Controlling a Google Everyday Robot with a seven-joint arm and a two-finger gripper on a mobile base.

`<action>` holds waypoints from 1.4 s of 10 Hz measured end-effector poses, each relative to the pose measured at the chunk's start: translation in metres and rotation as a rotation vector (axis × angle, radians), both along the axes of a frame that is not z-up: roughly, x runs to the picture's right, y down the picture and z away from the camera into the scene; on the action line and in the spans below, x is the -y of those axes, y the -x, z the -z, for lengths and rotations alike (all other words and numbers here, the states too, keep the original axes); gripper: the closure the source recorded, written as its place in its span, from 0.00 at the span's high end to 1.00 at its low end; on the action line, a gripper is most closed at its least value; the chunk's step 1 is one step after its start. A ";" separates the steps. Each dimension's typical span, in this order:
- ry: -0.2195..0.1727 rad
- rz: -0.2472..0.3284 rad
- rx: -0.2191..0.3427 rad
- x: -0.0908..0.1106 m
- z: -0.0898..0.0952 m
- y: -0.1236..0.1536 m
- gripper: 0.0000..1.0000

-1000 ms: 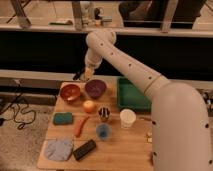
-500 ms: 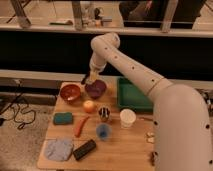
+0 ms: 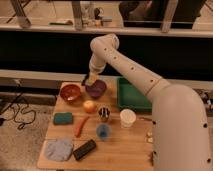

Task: Place brush in purple bowl

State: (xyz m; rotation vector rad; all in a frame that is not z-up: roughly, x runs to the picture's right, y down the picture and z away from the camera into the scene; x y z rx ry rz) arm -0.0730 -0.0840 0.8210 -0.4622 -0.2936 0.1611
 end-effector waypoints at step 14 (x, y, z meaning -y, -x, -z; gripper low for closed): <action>0.011 0.067 -0.006 -0.003 -0.018 0.036 0.00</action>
